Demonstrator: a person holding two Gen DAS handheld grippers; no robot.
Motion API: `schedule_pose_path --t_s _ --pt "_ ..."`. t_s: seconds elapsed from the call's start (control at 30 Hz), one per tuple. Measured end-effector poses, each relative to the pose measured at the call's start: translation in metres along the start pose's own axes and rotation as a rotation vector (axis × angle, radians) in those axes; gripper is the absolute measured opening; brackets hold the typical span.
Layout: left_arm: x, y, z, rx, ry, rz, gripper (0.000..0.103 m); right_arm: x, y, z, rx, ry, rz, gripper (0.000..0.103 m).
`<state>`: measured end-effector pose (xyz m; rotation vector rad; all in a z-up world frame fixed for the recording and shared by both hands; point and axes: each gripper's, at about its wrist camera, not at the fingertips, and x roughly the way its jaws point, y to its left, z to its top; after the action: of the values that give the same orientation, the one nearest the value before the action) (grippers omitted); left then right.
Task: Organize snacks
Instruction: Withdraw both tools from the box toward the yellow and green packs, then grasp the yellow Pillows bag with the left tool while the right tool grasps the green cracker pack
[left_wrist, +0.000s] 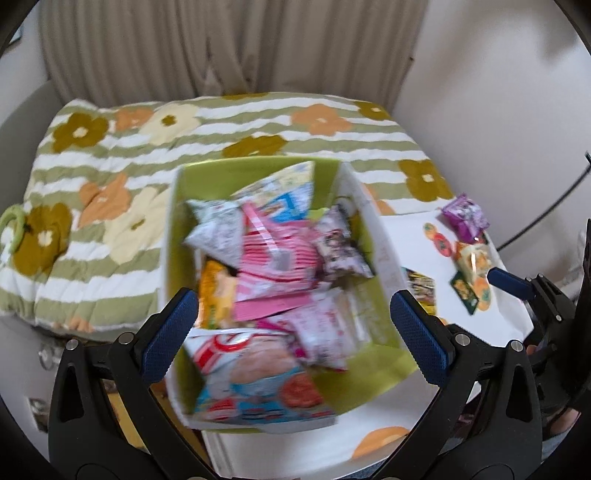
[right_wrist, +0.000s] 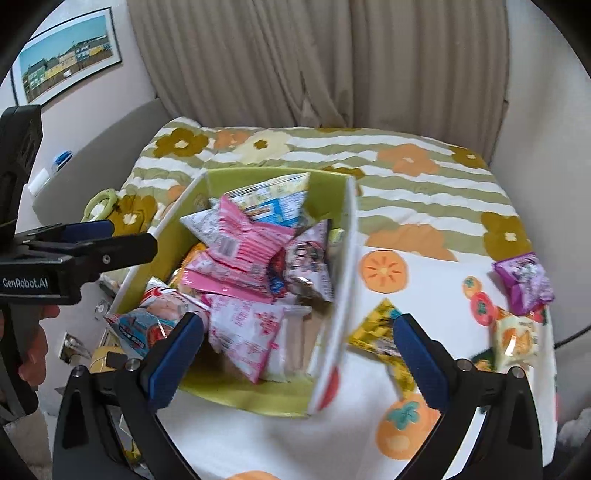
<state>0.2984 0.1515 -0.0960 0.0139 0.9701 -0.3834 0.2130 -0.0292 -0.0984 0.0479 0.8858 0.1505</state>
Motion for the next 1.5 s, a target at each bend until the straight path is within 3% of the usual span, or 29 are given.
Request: schedule_pose_path --t_s 0.4,0.67,0.9,1.07,1.23,1.5 --pt "0.019 -0.116 0.008 0.092 0.003 -0.098 0.103 -0.055 -0.097 -0.025 0.076 -0.029 -0.142 0.102" --pt "0.062 -0.2 0.005 0.11 0.068 -0.029 0.103 -0.058 -0.171 -0.044 0.07 0.027 -0.098 0.102" --pt "0.11 -0.235 -0.008 -0.048 0.115 0.076 0.103 -0.033 -0.218 -0.061 0.002 0.081 -0.062 0.102" --pt "0.159 -0.238 -0.023 -0.212 0.154 0.199 0.103 0.001 -0.242 -0.073 -0.047 0.143 -0.012 0.102" --pt "0.203 -0.239 -0.045 -0.3 0.201 0.264 0.103 0.04 -0.256 -0.093 -0.069 0.225 0.035 0.102" --pt "0.228 -0.227 -0.049 -0.422 0.165 0.347 0.103 0.068 -0.261 -0.117 -0.114 0.262 0.073 0.102"
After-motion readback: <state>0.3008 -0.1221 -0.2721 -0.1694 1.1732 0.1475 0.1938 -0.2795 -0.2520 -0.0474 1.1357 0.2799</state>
